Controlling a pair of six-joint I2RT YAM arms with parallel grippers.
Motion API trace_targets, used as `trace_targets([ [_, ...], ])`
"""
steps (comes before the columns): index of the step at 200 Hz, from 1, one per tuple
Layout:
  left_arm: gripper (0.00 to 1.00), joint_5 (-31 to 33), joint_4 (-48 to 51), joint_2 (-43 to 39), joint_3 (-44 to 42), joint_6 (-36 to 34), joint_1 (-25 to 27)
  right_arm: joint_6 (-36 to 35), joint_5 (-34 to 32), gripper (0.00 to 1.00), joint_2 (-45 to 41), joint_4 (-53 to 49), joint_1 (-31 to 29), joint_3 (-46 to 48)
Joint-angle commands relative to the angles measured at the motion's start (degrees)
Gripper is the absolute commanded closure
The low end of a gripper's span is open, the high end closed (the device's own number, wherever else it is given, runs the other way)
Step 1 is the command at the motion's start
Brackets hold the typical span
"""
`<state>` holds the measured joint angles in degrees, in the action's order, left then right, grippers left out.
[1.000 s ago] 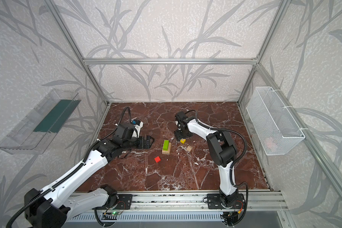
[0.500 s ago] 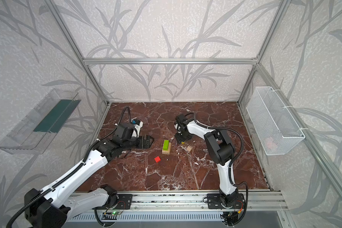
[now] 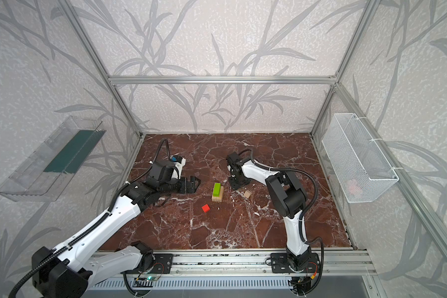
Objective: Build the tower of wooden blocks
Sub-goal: 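Grasp the yellow window-print block with the right gripper and lift it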
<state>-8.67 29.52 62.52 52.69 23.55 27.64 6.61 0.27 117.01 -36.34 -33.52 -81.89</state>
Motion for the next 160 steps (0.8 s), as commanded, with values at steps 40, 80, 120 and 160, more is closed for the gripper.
trace_targets([
  [40, 0.01, -0.98, -0.97, -0.07, -0.14, -0.52, -0.48, -0.02, -2.84, 0.64, 0.13, -0.96, -0.28, 0.63],
  [80, 0.01, -2.37, -0.95, 0.36, -0.16, -0.52, -0.42, -0.74, -1.77, 0.72, -2.88, 0.06, -0.37, 1.91],
  [120, 0.00, -5.28, -1.06, 0.45, -0.02, -0.81, -0.18, -1.11, -1.37, 0.78, -10.21, 0.68, -1.30, 5.06],
  [160, 0.00, -8.12, -1.31, 0.28, 0.15, -1.10, 0.72, -1.76, -0.38, 0.80, -16.39, -2.33, -2.71, 5.29],
])
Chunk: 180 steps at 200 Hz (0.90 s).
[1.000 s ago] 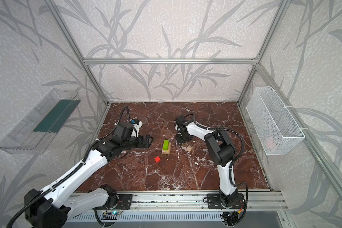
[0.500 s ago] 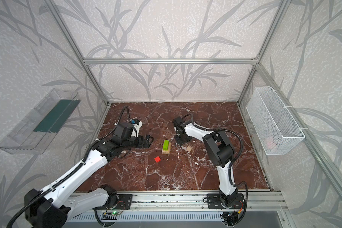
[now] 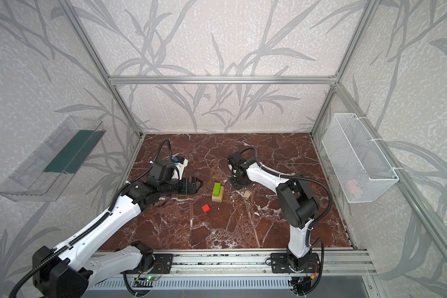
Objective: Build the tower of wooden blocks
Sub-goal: 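Grasp the yellow window-print block with the right gripper and lift it, then carry the yellow block with the right gripper above the green block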
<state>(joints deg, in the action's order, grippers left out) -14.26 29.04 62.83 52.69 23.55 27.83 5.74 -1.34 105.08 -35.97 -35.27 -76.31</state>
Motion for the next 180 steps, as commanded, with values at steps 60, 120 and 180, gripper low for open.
trace_targets([
  [60, 0.01, -2.66, -0.92, -1.82, 0.10, -1.29, 1.19, -7.45, 3.60, 0.83, -6.99, -10.09, -4.69, -5.64],
  [120, 0.01, 0.18, -0.13, -3.77, 0.35, -2.19, 0.45, -20.17, 5.23, 0.86, -1.03, -16.67, -8.39, -15.43],
  [180, 0.01, -2.23, -0.60, -3.81, 0.43, -1.41, -3.72, -30.09, 9.28, 0.89, 6.99, -22.61, -8.94, -25.91],
])
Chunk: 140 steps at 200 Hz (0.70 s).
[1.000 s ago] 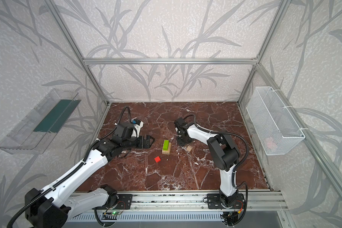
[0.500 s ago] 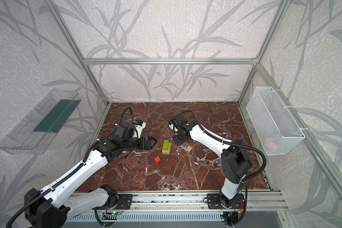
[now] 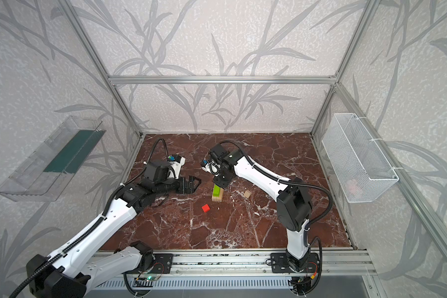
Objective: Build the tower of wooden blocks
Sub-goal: 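Carry the yellow block with the right gripper above the green block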
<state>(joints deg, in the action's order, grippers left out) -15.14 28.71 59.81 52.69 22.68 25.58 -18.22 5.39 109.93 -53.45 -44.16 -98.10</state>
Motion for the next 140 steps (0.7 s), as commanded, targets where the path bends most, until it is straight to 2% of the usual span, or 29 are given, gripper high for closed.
trace_targets([
  [1, 0.01, -1.42, -0.25, -0.81, 0.46, -0.53, -1.58, -6.31, 2.62, 0.90, 2.31, -5.37, -0.05, -4.29],
  [71, 0.00, -3.04, -1.89, -3.64, -0.97, -0.18, -6.41, -14.71, 4.11, 0.90, 7.34, -6.78, -0.75, -7.97],
  [140, 0.01, -3.62, -1.87, -3.67, -1.06, 0.17, -8.54, -17.23, 4.33, 0.89, 9.02, -5.56, -1.07, -8.03],
])
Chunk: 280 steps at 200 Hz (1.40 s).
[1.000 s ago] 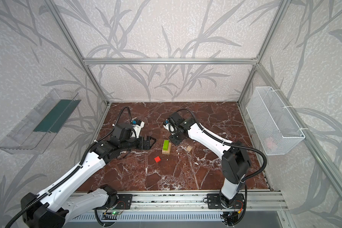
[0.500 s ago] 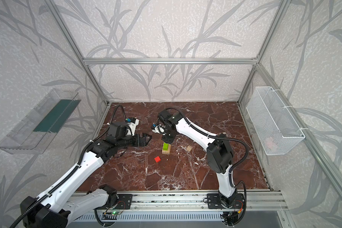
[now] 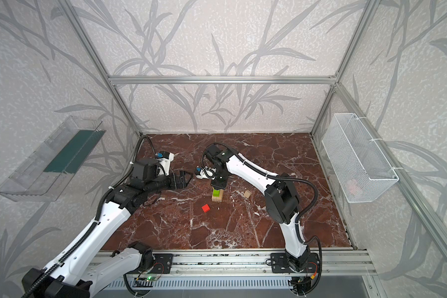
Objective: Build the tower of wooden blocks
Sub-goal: 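Carry the yellow block with the right gripper above the green block, then lower the yellow block onto the green block with the right gripper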
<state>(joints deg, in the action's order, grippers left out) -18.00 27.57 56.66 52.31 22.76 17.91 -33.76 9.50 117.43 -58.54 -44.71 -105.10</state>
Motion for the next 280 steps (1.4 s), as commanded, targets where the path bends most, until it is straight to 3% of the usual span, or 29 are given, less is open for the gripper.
trace_targets([
  [1, 0.01, -0.74, -0.70, -0.56, -0.71, 0.09, -0.87, -1.72, 0.19, 0.89, 1.55, -0.45, -0.54, -1.01],
  [280, 0.01, -0.89, -1.68, -0.77, -1.49, 1.01, -2.97, -4.48, -2.91, 0.84, 3.37, 0.45, -1.17, -0.99],
])
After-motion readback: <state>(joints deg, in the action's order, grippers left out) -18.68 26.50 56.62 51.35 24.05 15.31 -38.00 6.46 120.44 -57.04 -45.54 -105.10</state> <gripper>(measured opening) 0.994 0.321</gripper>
